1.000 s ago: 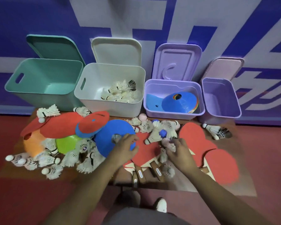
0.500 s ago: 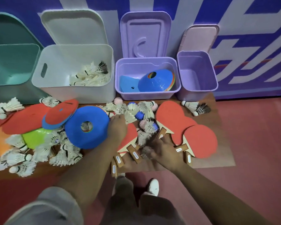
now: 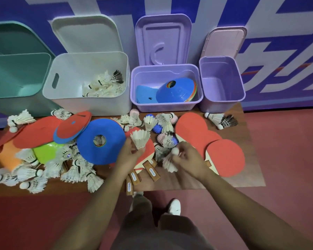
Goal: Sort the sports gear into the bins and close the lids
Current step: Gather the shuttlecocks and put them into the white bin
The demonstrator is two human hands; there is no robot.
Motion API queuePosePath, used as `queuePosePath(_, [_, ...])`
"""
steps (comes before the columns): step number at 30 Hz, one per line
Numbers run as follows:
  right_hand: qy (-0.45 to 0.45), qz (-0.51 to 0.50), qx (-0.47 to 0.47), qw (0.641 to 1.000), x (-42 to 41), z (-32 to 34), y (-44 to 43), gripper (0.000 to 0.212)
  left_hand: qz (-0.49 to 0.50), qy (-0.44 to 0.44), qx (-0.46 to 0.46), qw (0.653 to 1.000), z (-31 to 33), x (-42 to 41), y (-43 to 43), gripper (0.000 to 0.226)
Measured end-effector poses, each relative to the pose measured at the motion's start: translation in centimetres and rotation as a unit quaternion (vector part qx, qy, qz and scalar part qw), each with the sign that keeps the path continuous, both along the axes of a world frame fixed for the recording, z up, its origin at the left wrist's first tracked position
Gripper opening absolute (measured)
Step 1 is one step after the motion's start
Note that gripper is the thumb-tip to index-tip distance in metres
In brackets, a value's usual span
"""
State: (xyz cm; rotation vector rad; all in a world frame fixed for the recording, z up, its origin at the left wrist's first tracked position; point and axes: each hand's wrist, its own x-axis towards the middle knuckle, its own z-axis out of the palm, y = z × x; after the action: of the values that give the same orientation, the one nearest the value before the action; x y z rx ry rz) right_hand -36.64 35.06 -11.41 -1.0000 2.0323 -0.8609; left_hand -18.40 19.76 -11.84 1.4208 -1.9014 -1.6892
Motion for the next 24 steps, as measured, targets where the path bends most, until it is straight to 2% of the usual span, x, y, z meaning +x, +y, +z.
queuePosePath(2, [-0.103,-0.108,-0.058,0.987,-1.3,2.3,-1.5,0.026,-0.017,-0.014,0.012,1.0,0.0,0.0,0.6,0.031])
queuePosePath(4, [-0.133,-0.139,-0.101,0.976,-2.4,3.8,-3.2,0.021,-0.034,-0.009,0.003,0.999,0.5,-0.4,0.9,0.028])
queuePosePath(6, [-0.134,-0.083,-0.114,0.981,-2.7,4.9,-4.4,0.016,-0.05,0.009,-0.015,0.999,1.3,-1.0,0.8,0.038])
queuePosePath(9, [-0.09,0.04,-0.082,0.992,-2.9,6.2,-4.9,0.027,-0.08,0.01,-0.042,0.996,2.2,-1.5,-0.2,0.049])
queuePosePath(12, [-0.017,0.17,0.025,0.985,-3.4,7.5,-5.0,0.033,-0.127,-0.005,-0.068,0.99,3.1,-1.5,-1.1,0.057])
queuePosePath(15, [0.067,0.238,0.094,0.964,-3.2,7.8,-5.6,0.048,-0.2,-0.035,-0.109,0.973,3.3,-1.5,-1.0,0.055])
queuePosePath(17, [0.113,0.26,0.1,0.954,-3.1,7.4,-5.7,0.064,-0.237,-0.056,-0.124,0.962,2.9,-1.5,-0.8,0.055])
queuePosePath(19, [0.115,0.256,0.085,0.956,-3.0,7.0,-5.9,0.072,-0.25,-0.064,-0.105,0.96,2.9,-1.8,-0.4,0.054])
queuePosePath(24, [0.006,0.196,-0.014,0.98,-0.7,6.9,-5.6,0.057,-0.24,-0.028,-0.031,0.97,2.4,-3.0,1.0,0.052])
